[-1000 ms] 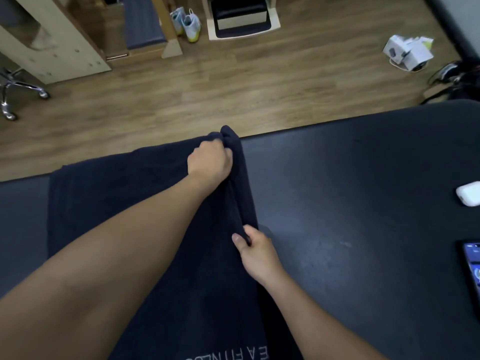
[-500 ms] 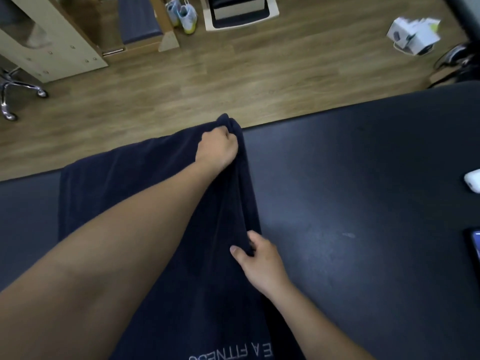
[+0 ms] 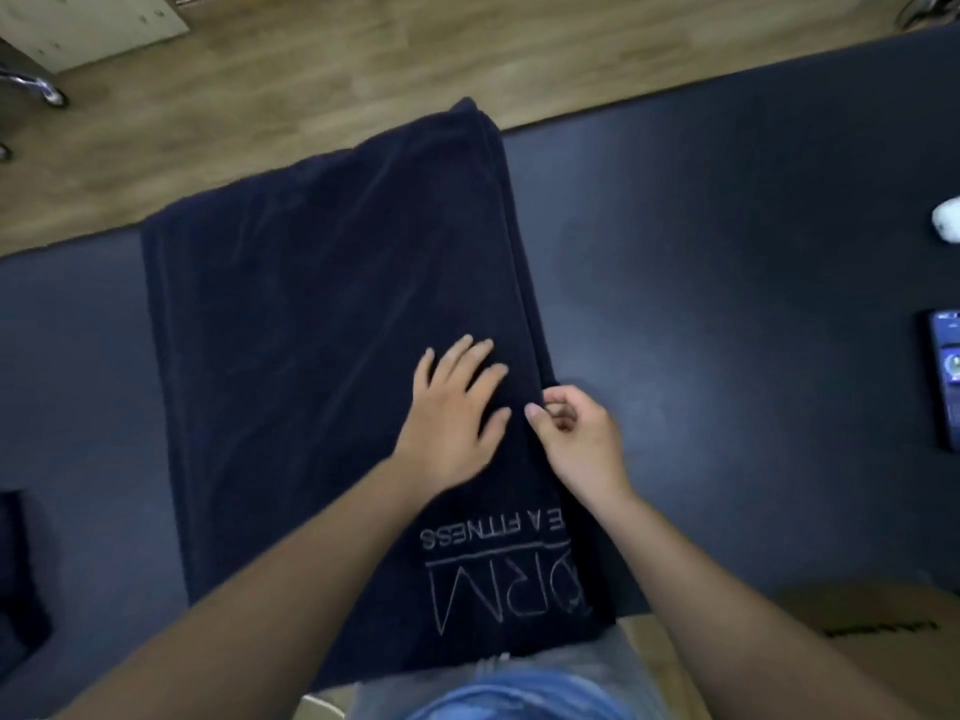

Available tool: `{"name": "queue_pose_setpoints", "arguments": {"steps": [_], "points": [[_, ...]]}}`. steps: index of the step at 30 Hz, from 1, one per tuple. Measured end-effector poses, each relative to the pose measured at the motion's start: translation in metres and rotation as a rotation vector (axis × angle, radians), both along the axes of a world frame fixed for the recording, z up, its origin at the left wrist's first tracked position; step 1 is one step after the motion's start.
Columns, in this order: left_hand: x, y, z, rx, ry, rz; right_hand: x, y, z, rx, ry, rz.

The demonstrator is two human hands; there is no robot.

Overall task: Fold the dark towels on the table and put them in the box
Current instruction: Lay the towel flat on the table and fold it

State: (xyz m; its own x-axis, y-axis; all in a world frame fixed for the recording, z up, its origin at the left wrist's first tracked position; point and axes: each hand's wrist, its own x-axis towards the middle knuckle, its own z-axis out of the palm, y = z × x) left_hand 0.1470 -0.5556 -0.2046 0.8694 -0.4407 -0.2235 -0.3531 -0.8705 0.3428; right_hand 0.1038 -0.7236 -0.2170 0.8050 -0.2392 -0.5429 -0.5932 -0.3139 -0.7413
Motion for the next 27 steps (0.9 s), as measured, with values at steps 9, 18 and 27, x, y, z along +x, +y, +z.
{"name": "queue_pose_setpoints", "arguments": {"steps": [9,18,27], "points": [[-0.103,0.040,-0.005,0.260,0.249,-0.093,-0.138,0.008,0.007,-0.281,0.085,0.278],[-0.183,0.113,0.007,0.135,0.173,0.238,-0.147,-0.003,-0.005,-0.312,0.112,0.110],[-0.244,0.110,0.010,0.038,0.005,0.567,-0.136,-0.016,0.007,-0.289,0.015,0.147]]}}
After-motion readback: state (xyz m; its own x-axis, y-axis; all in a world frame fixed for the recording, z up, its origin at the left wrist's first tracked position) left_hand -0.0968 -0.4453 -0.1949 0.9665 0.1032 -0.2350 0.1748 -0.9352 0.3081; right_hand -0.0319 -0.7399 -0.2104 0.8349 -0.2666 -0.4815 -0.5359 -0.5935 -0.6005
